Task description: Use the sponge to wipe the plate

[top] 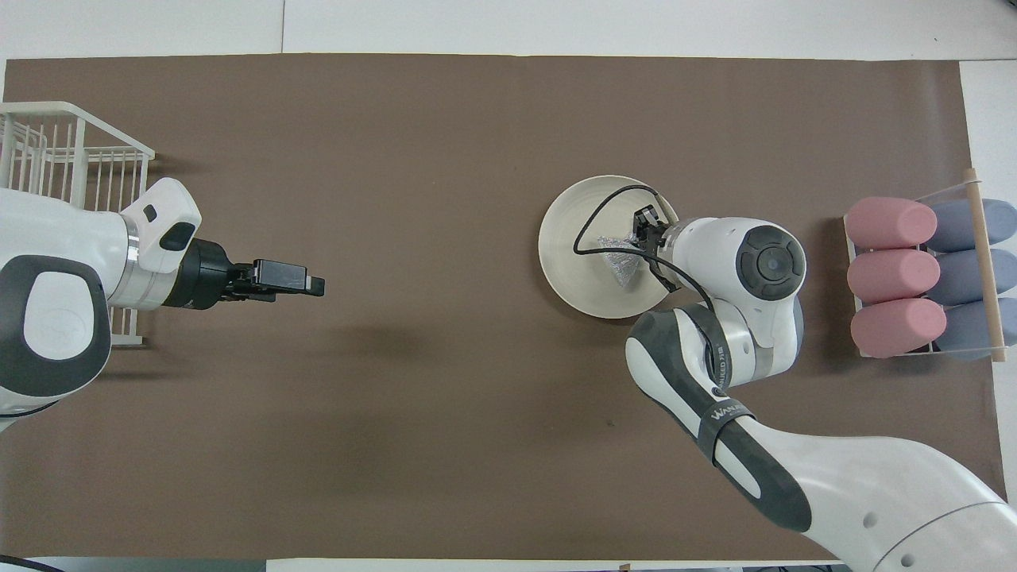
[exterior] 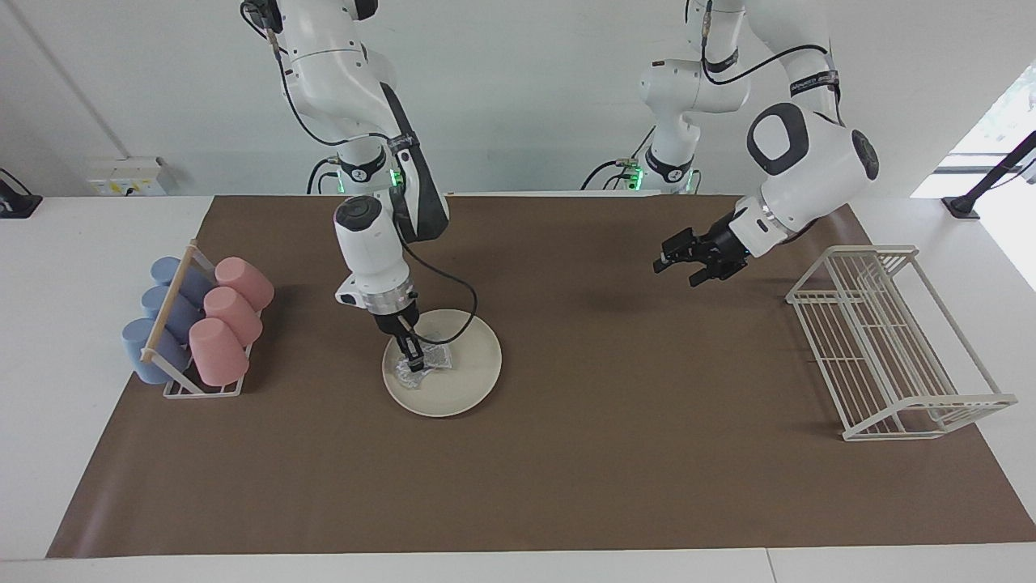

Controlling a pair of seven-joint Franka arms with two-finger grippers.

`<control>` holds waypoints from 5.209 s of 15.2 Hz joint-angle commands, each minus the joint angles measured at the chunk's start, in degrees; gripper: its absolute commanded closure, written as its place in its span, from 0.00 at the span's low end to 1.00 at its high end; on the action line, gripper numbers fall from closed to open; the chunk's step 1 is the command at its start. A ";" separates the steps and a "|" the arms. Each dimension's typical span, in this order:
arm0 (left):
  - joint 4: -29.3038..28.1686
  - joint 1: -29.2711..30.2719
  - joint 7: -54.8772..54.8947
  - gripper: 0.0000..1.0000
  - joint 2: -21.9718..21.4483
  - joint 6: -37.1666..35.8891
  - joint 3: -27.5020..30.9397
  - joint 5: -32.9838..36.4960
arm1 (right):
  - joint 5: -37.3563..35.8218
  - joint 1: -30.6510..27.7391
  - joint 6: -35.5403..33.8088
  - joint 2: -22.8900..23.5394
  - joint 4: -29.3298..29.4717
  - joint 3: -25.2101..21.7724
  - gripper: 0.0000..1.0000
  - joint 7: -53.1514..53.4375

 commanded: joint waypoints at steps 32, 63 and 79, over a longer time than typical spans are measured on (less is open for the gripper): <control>8.86 -0.18 -6.53 0.00 2.76 -16.50 0.09 -32.32 | -1.97 18.99 -47.12 -8.49 32.29 0.56 1.00 47.69; 8.06 -3.27 -13.91 1.00 2.49 -11.67 0.70 -24.87 | -1.62 11.71 -50.62 -13.14 30.36 0.12 0.00 20.94; 14.56 10.61 -10.84 1.00 4.60 -22.63 0.70 -8.51 | -6.72 -13.96 -62.58 -17.72 32.89 0.21 0.00 -71.64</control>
